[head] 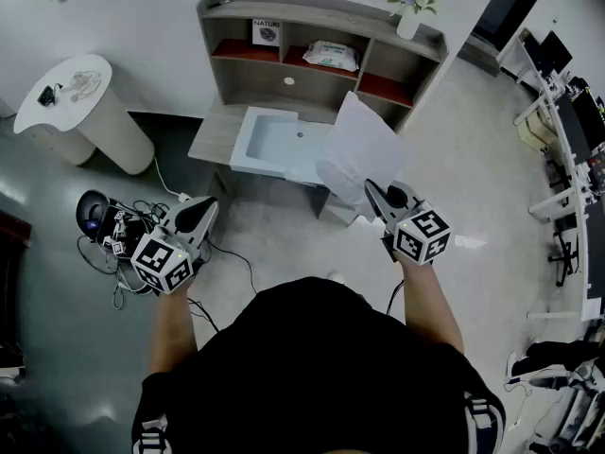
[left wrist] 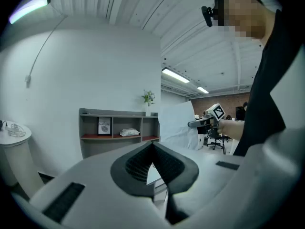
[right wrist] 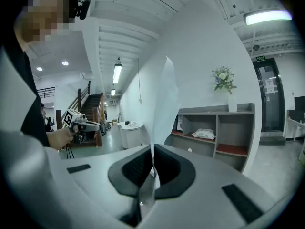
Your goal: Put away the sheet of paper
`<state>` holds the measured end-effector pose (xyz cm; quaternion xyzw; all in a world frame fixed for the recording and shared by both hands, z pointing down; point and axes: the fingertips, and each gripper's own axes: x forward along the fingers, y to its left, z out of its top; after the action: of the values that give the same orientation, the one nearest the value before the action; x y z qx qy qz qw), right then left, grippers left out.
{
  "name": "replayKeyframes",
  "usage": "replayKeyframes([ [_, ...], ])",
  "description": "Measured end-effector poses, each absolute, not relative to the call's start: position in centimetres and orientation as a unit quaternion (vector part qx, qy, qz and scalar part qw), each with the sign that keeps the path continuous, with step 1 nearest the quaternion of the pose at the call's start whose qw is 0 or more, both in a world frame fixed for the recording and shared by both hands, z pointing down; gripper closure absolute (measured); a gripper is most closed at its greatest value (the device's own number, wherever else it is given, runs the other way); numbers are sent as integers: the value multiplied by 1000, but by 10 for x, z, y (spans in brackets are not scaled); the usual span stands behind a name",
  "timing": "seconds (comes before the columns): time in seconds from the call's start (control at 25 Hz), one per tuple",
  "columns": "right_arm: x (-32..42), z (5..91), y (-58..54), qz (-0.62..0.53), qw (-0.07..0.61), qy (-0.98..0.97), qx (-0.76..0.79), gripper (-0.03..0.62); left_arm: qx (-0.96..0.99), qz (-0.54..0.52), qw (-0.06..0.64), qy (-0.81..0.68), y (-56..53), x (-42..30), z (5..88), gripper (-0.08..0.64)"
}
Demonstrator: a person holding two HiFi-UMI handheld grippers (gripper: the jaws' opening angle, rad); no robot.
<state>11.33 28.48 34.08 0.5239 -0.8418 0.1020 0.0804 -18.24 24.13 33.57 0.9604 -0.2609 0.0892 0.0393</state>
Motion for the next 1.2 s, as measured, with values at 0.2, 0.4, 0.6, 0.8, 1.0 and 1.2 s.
replayKeyframes([
  [0.2,110,340,287,108,81,-839,527,578,962,87,44,-254,241,-188,334,540],
  [0.4,109,339,289,113,77,-836,531,578,962,91,51,-254,244,-193,341,540],
  [0.6,112,338,284,113,71,-832,539,578,961,91,52,-258,246,-197,343,540],
  [0.8,114,342,272,111,74,-835,534,578,958,99,55,-263,241,-198,351,540],
  [1.0,120,347,253,114,76,-838,528,578,955,102,52,-275,227,-196,349,540],
  [1.2,128,352,229,118,75,-841,523,578,952,106,56,-282,210,-192,352,540],
])
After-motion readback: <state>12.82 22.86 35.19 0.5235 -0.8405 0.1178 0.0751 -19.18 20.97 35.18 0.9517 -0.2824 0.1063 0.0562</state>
